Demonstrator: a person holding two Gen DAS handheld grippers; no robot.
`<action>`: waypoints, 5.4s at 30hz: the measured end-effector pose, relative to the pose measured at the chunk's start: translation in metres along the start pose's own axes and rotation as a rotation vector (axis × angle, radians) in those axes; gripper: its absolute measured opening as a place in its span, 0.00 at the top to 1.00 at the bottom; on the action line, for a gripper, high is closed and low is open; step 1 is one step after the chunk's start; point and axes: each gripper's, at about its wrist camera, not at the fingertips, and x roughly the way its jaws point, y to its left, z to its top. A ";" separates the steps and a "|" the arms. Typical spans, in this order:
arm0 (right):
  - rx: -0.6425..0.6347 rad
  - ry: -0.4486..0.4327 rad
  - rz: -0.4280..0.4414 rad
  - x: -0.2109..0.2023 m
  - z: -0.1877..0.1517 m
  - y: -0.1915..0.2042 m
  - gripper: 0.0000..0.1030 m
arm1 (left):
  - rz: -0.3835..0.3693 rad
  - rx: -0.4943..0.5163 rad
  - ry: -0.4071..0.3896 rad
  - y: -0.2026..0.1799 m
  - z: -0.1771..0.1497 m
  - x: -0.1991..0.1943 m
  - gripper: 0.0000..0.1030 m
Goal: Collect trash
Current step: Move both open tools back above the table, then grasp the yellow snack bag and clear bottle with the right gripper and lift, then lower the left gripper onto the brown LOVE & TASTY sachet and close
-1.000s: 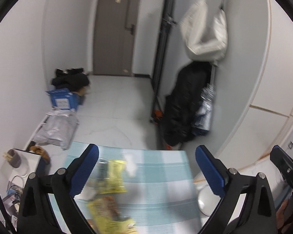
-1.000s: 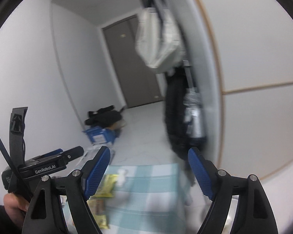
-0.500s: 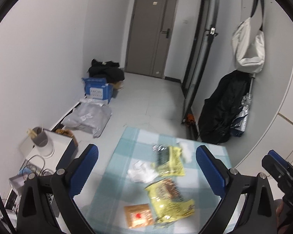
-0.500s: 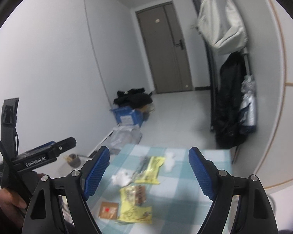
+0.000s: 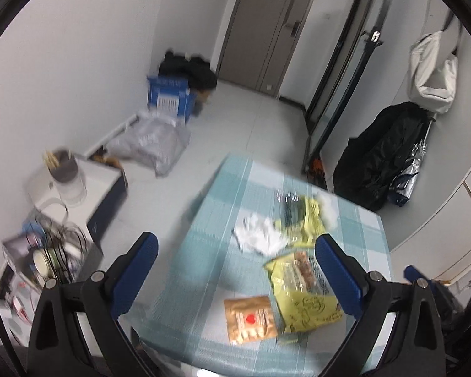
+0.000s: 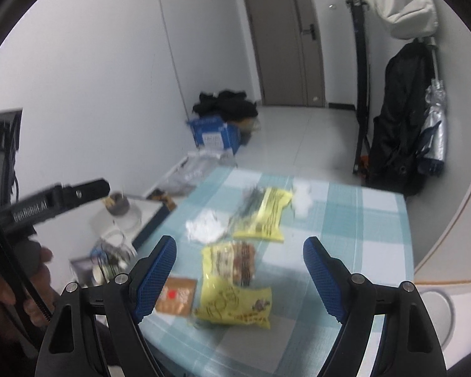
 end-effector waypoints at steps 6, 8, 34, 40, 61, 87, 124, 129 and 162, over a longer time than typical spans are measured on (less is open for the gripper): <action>-0.017 0.111 -0.001 0.026 -0.019 0.000 0.19 | -0.015 -0.074 0.095 0.024 0.001 0.017 0.04; -0.002 0.158 -0.006 0.037 -0.025 -0.005 0.19 | -0.018 -0.097 0.115 0.030 0.000 0.020 0.04; -0.013 0.426 0.048 0.113 -0.041 -0.006 0.55 | -0.015 -0.077 0.136 0.040 0.003 0.026 0.04; -0.038 0.410 0.069 0.105 -0.046 -0.003 0.72 | -0.001 -0.072 0.151 0.040 0.001 0.031 0.04; 0.026 0.266 0.076 0.052 -0.026 -0.031 0.87 | -0.002 0.073 0.377 0.016 -0.035 0.063 0.04; 0.436 0.245 0.243 0.035 -0.039 -0.104 0.87 | 0.103 0.233 0.515 -0.012 -0.065 0.086 0.04; 0.240 0.217 0.174 0.023 -0.035 -0.076 0.87 | 0.057 0.441 0.438 -0.044 -0.071 0.082 0.92; 0.242 0.214 0.175 0.022 -0.036 -0.076 0.87 | 0.050 0.464 0.430 -0.048 -0.073 0.080 0.96; 0.296 0.184 0.193 0.008 -0.034 -0.090 0.84 | 0.086 0.440 0.475 -0.066 -0.080 0.090 0.43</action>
